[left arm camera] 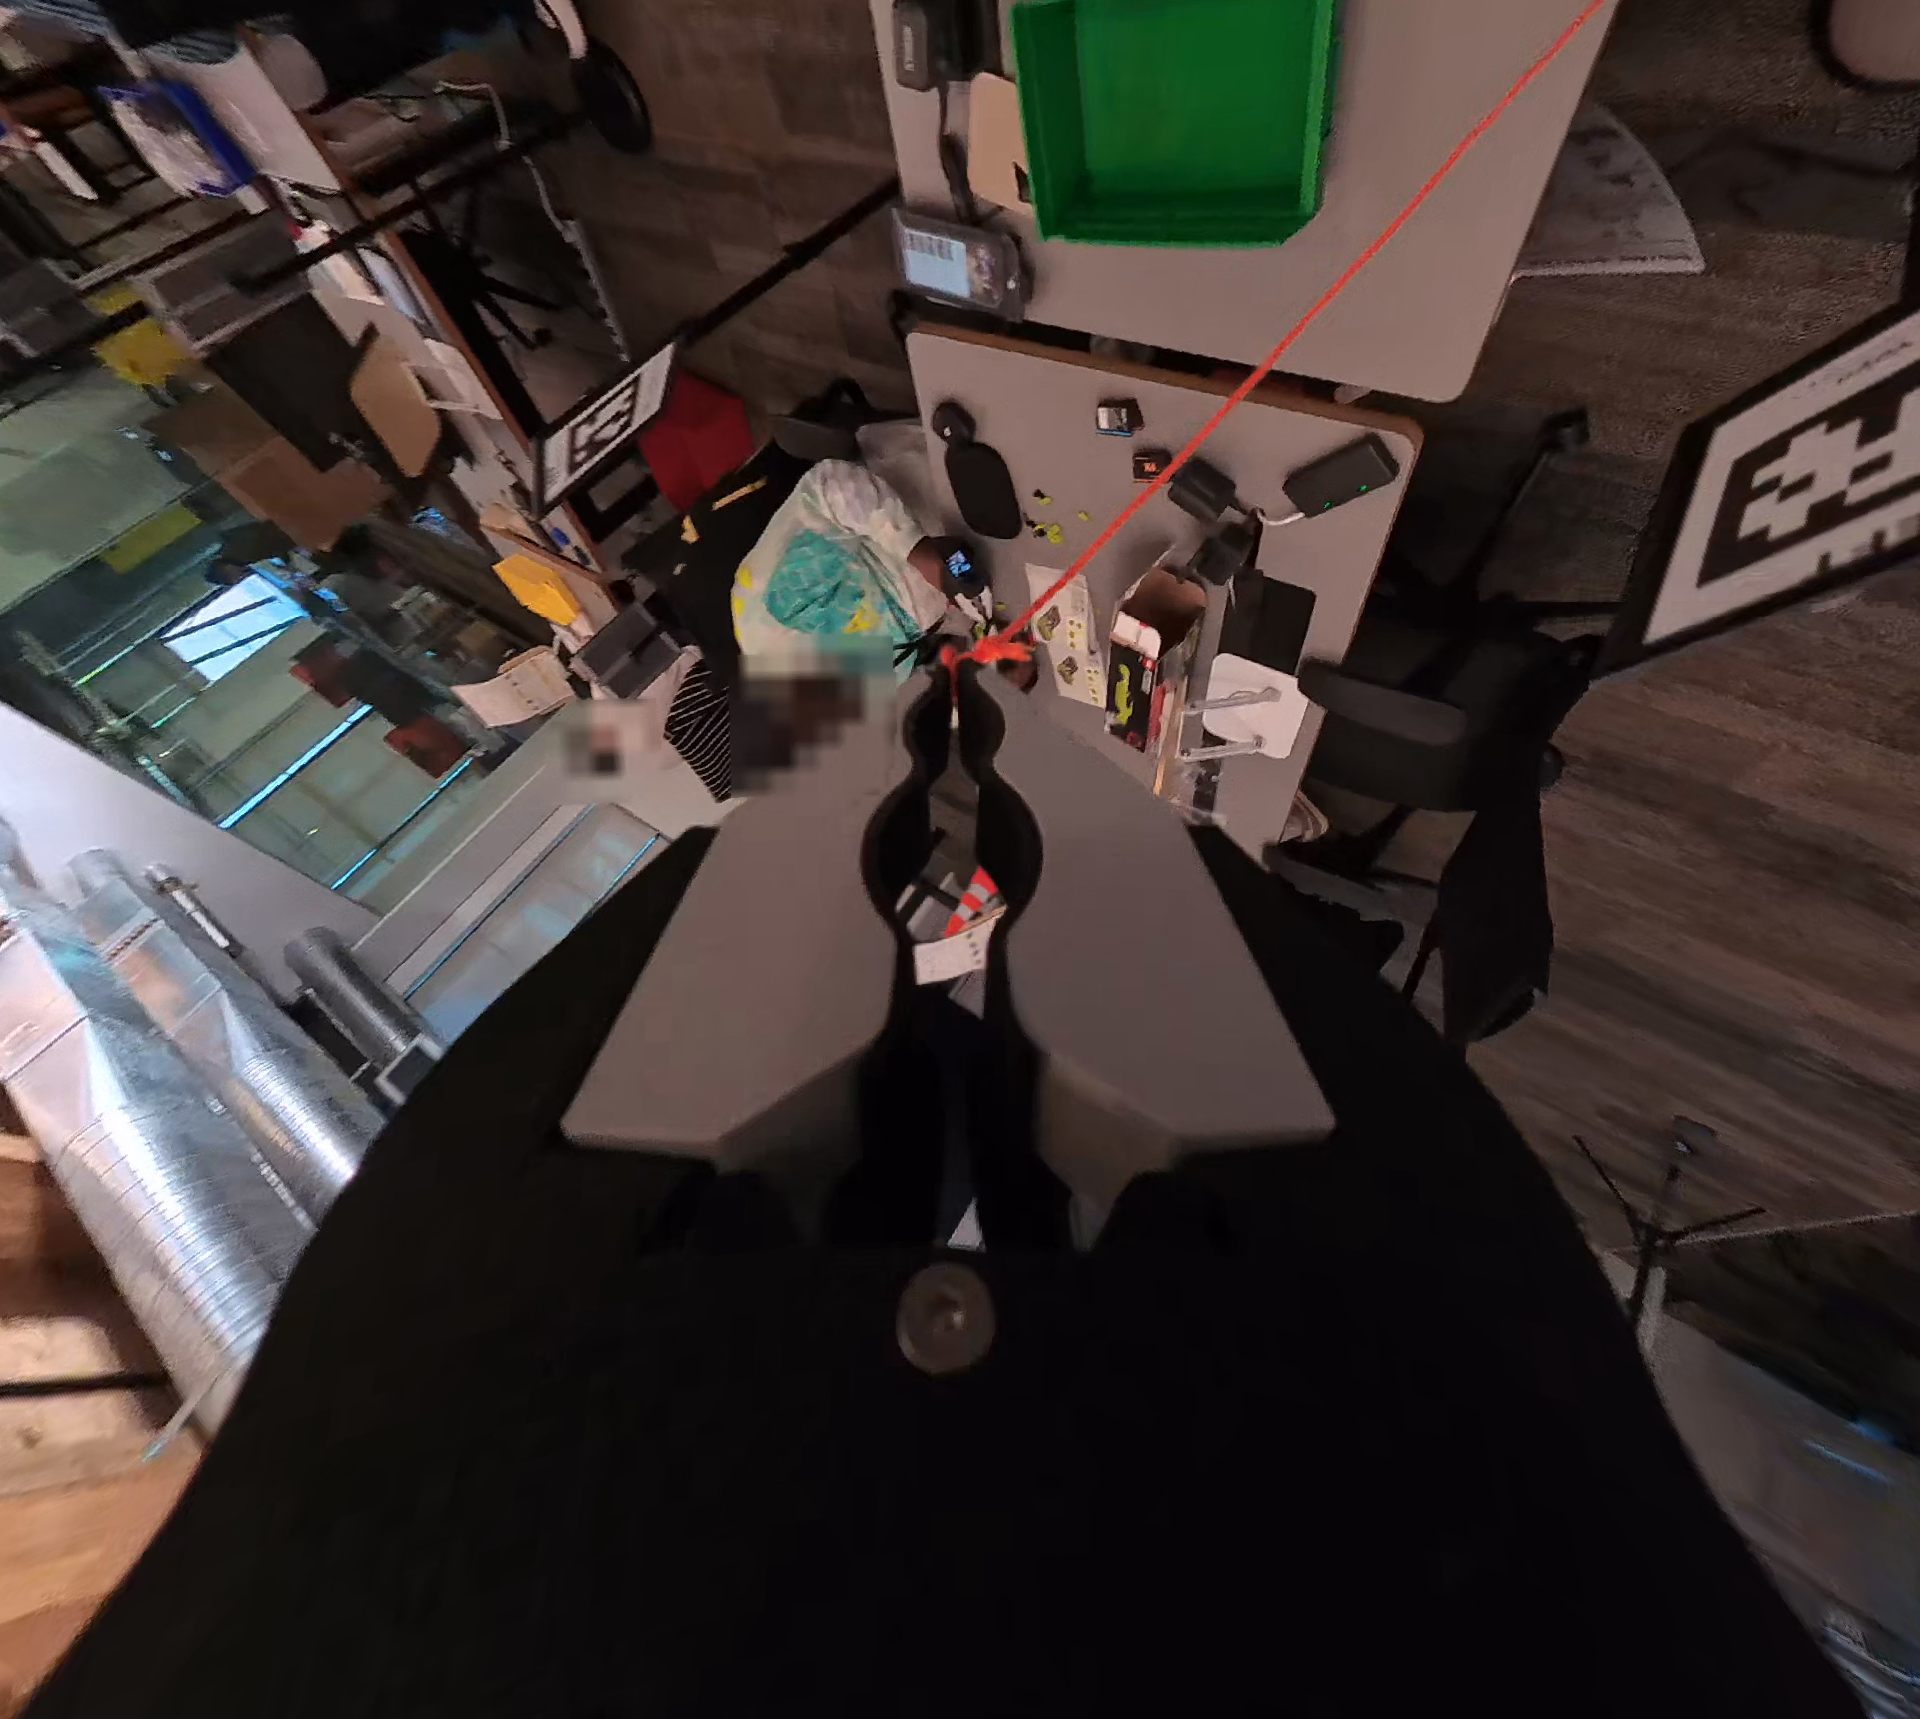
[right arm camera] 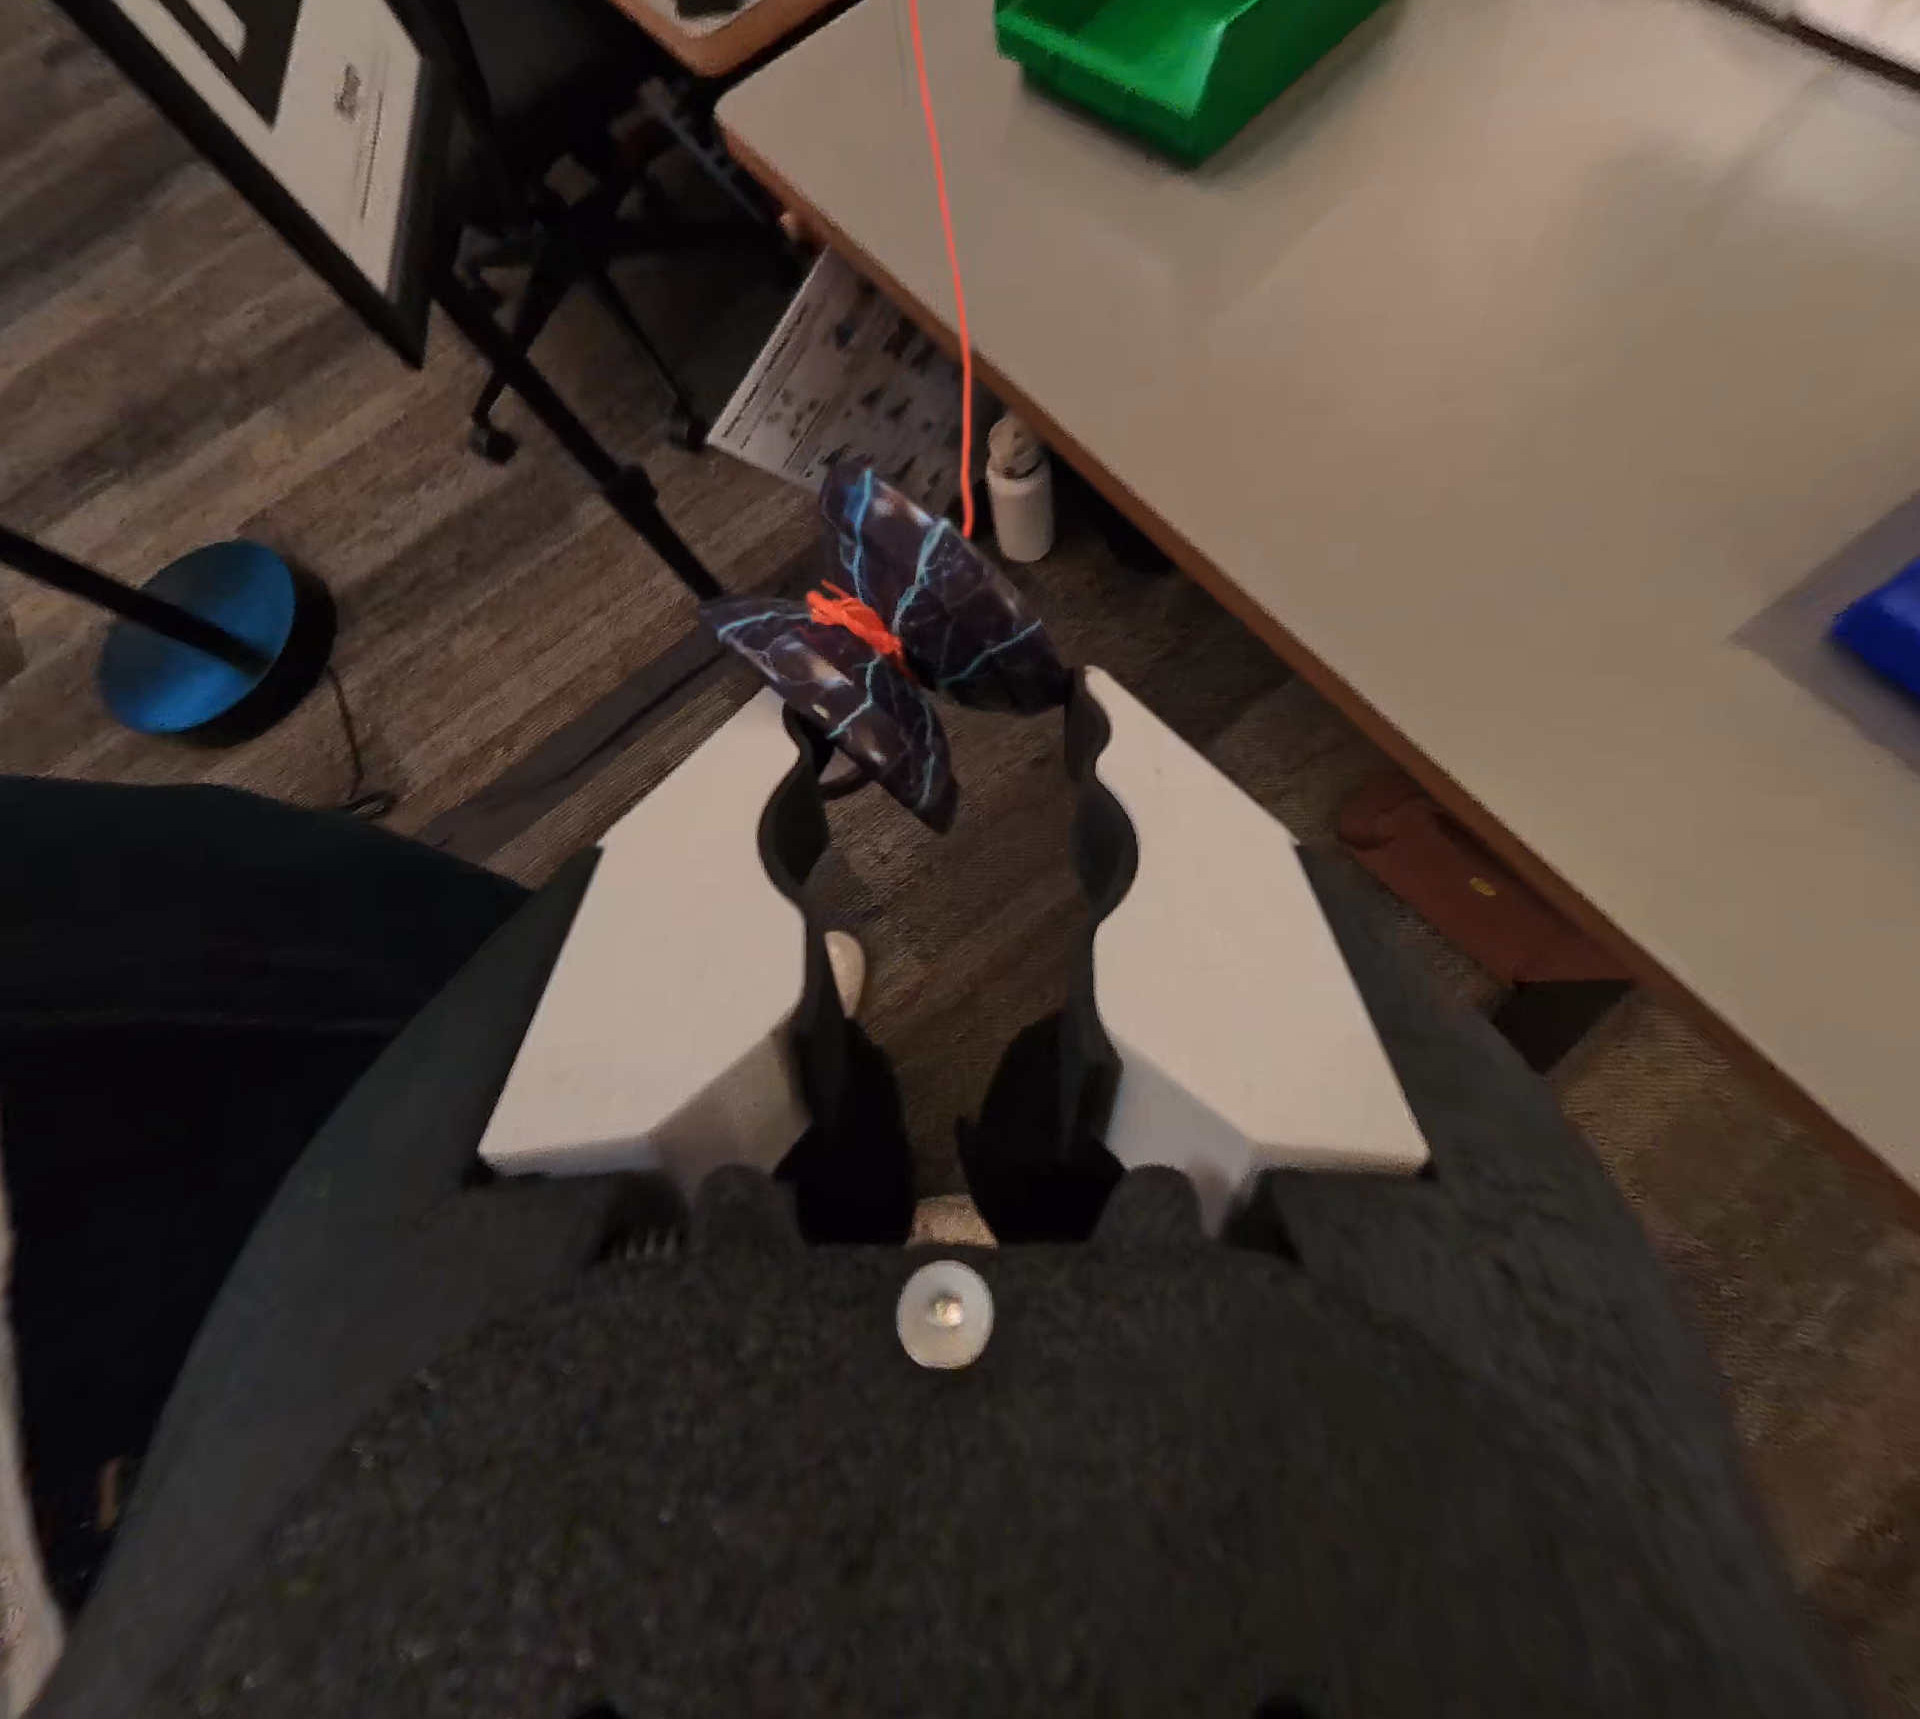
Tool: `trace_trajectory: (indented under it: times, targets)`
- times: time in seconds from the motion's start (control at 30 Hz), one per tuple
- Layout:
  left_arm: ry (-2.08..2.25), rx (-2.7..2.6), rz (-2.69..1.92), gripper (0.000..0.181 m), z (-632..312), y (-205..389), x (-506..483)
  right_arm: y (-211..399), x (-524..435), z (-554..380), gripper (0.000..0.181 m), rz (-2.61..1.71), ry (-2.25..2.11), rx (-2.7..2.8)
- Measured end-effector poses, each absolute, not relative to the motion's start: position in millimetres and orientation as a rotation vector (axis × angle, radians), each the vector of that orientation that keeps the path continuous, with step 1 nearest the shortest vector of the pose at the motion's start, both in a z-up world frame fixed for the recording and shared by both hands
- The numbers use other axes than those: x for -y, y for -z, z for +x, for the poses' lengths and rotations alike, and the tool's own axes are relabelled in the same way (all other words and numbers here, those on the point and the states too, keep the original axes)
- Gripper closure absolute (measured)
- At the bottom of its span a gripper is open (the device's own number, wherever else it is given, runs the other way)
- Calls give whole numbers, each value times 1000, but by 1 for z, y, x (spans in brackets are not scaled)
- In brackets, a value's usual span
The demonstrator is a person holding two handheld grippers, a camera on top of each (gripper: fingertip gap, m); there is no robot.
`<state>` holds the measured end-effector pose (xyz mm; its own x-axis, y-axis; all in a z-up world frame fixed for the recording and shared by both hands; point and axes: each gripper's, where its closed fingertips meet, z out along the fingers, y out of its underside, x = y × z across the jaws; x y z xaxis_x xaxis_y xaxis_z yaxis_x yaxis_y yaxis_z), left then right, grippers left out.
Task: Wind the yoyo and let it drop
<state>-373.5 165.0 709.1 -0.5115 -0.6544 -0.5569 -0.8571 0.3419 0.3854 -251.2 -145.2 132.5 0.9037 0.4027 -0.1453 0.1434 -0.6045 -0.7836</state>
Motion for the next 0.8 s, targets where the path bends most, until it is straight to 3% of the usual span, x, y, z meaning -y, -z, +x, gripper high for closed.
trace_trajectory:
  times: [0.4,0.63,0.73,0.8]
  targets:
    - [-371,-2358,-1717,181,-333,-415,-273,-283,38,-165,137,-2042,-115,356]
    - [188,-2355,-2041,181,-279,-215,-266,-279,-57,-107,137,-2065,-148,465]
    - [131,-2220,-2253,180,-269,-124,-287,-261,-96,-91,136,-2064,-268,550]
    - [75,-2188,-2373,162,-273,-77,-287,-254,-115,-86,136,-2048,-362,648]
